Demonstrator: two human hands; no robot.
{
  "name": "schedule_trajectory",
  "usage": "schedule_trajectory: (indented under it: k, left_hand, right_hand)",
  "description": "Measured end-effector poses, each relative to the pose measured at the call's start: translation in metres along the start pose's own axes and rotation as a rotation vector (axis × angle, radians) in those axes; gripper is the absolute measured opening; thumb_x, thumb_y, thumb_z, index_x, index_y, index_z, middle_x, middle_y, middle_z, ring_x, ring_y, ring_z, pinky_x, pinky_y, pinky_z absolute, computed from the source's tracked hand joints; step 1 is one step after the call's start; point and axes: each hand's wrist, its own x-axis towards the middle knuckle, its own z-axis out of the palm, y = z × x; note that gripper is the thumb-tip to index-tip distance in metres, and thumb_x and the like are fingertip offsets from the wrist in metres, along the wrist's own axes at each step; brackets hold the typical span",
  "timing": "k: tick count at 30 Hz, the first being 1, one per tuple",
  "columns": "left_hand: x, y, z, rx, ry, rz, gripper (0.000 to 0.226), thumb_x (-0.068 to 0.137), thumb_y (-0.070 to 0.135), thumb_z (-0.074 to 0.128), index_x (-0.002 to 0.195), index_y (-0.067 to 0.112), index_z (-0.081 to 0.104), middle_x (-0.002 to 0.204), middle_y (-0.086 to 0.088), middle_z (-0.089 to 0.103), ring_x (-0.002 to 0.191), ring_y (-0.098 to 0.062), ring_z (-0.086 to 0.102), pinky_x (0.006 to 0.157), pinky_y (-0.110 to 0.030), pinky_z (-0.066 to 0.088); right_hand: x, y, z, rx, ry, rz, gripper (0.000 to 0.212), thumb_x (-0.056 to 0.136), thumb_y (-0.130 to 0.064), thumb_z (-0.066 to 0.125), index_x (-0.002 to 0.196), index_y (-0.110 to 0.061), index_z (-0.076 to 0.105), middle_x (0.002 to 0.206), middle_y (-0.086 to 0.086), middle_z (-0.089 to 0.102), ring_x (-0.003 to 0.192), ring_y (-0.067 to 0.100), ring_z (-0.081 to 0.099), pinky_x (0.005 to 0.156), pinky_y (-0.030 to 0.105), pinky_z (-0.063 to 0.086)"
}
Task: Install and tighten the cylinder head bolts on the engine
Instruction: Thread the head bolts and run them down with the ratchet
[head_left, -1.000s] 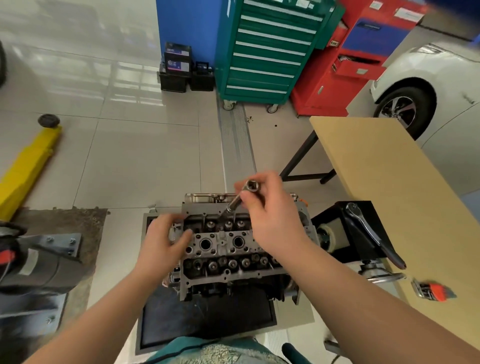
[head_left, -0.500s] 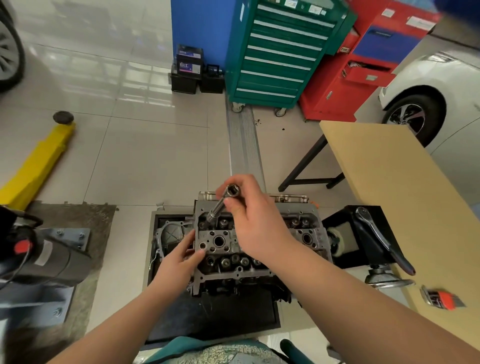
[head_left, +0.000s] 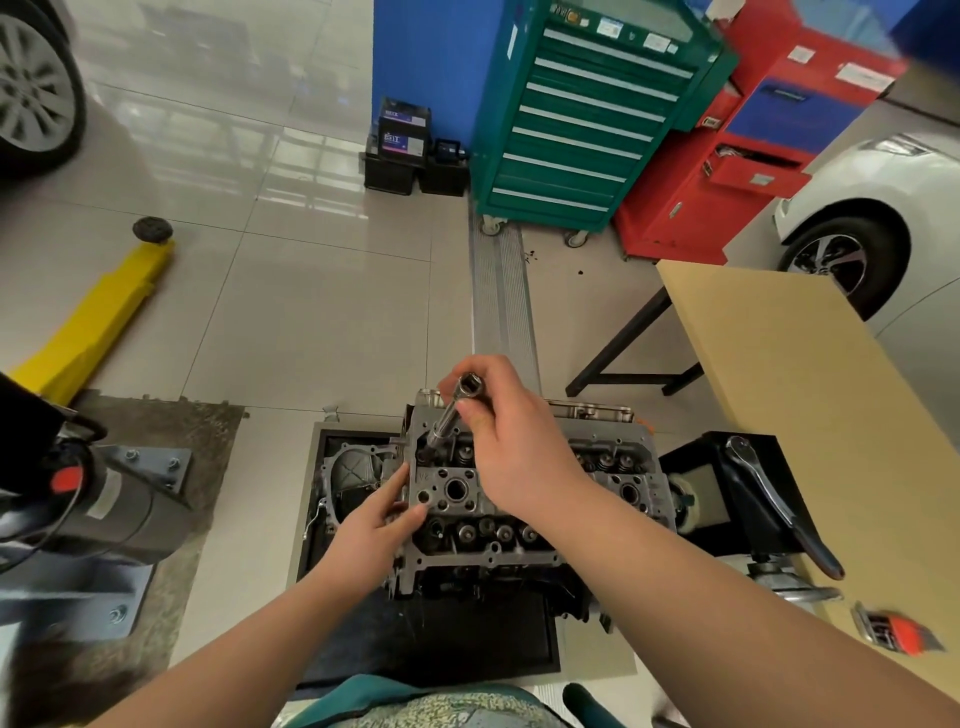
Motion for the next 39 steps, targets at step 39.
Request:
schedule_trajectory:
  k: [39]
  left_hand:
    - [0.000, 0.000, -0.001, 0.018, 0.109, 0.144, 0.062, 0.098, 0.038, 0.072, 0.149, 0.053, 0.041, 0.143, 0.023, 0.054, 0.137, -0.006, 0.052, 0.105, -0.030, 0.050]
  right_hand:
    - [0.001, 0.015, 0.008, -0.042, 0.091, -0.085, 0.028, 0.094, -0.044, 0.072, 0.101, -0.034, 0.047, 0.091, -0.010, 0.069, 0.084, 0.006, 0.069, 0.075, 0.036, 0.060]
